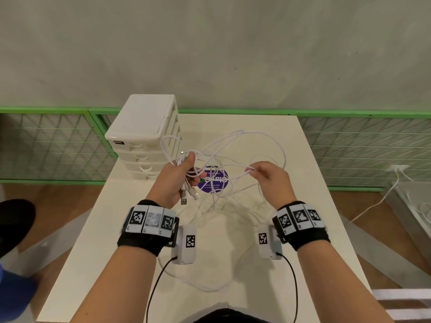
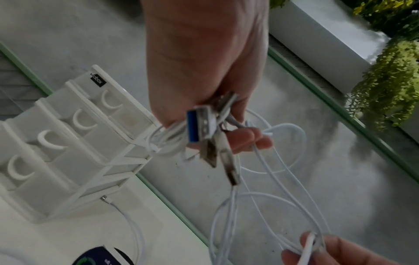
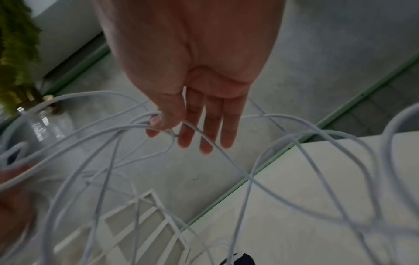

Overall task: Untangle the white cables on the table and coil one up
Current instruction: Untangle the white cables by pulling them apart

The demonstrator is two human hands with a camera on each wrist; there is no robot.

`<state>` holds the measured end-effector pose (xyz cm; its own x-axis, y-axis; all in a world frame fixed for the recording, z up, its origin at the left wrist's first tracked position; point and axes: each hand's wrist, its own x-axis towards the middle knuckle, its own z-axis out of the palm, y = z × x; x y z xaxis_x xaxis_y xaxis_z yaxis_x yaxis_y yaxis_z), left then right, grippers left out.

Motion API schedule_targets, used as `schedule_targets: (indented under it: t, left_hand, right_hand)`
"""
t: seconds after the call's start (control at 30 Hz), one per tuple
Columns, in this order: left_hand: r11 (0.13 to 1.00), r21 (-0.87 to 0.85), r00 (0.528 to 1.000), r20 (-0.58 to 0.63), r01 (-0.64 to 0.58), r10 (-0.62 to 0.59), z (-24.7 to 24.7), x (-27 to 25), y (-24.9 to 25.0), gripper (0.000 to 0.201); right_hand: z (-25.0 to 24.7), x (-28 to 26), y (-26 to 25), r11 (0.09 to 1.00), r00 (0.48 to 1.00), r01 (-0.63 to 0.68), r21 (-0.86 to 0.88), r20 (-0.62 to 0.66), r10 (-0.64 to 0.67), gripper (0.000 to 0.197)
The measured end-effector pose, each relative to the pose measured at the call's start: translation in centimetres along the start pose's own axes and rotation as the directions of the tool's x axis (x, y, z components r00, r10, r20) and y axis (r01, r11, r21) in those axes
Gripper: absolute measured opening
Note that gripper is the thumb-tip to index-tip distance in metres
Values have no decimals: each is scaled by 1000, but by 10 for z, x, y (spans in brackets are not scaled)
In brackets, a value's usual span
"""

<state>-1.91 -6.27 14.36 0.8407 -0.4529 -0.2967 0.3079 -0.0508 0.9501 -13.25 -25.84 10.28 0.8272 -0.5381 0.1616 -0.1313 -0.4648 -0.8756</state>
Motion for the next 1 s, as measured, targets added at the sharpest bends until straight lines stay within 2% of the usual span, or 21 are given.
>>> schedule_targets:
  t: [0.1, 0.2, 0.3, 0.4, 0.57, 0.63, 0.67, 0.73, 0.8, 0.83, 0.9, 0.97, 1.0]
  left_hand:
    - [999, -43, 1000, -16, 19, -20, 3, 1, -3, 39]
    - [995, -99, 998, -59, 31, -37, 2, 3, -1, 41]
    - [988, -153, 994, -100, 25, -41, -2, 6, -1, 39]
    - [979, -199, 991, -118, 39, -63, 5, 7, -4, 39]
    - [976, -215, 988, -140, 41, -72, 7, 9, -7, 43]
    - [984, -174, 987, -152, 34, -61, 7, 9, -9, 42]
    - [989, -145, 987, -154, 30, -53, 9, 9, -11, 40]
    - [995, -91, 987, -155, 31, -45, 15, 8, -14, 36]
    - [997, -69, 985, -164, 43, -54, 19, 8, -14, 35]
    - [996, -76, 984, -171, 44, -56, 19, 8, -12, 34]
    - [995, -98, 981, -186, 30, -48, 15, 8, -7, 33]
    - [995, -98, 980, -197, 6, -25, 11, 7, 0, 34]
    - [996, -92, 979, -204, -9, -11, 9, 6, 4, 34]
  right_hand:
    - [-8, 2, 4, 977, 993, -121, 176, 28, 118, 20]
    - [-21, 4, 12, 951, 980, -148, 272, -89, 178, 22]
    - [-36, 7, 26, 922, 945, -174, 346, -205, 256, 22]
    - [-42, 11, 39, 907, 923, -216, 361, -227, 310, 21]
    - [-60, 13, 70, 862, 814, -393, 320, -316, 488, 26]
    - [-67, 12, 81, 852, 817, -515, 98, -245, 522, 37]
    - [-66, 11, 83, 845, 831, -534, -27, -201, 519, 45]
    - [-60, 10, 72, 897, 895, -433, -89, -165, 415, 55]
    - [-54, 11, 52, 969, 966, -231, -86, -140, 217, 57]
    - [-52, 12, 42, 984, 985, -153, -90, -88, 146, 56]
    - [-50, 14, 27, 991, 987, -130, -36, 86, 132, 54]
    - [-47, 11, 19, 982, 942, -187, -9, 281, 182, 51]
    - [-44, 10, 20, 976, 911, -207, -62, 350, 216, 50]
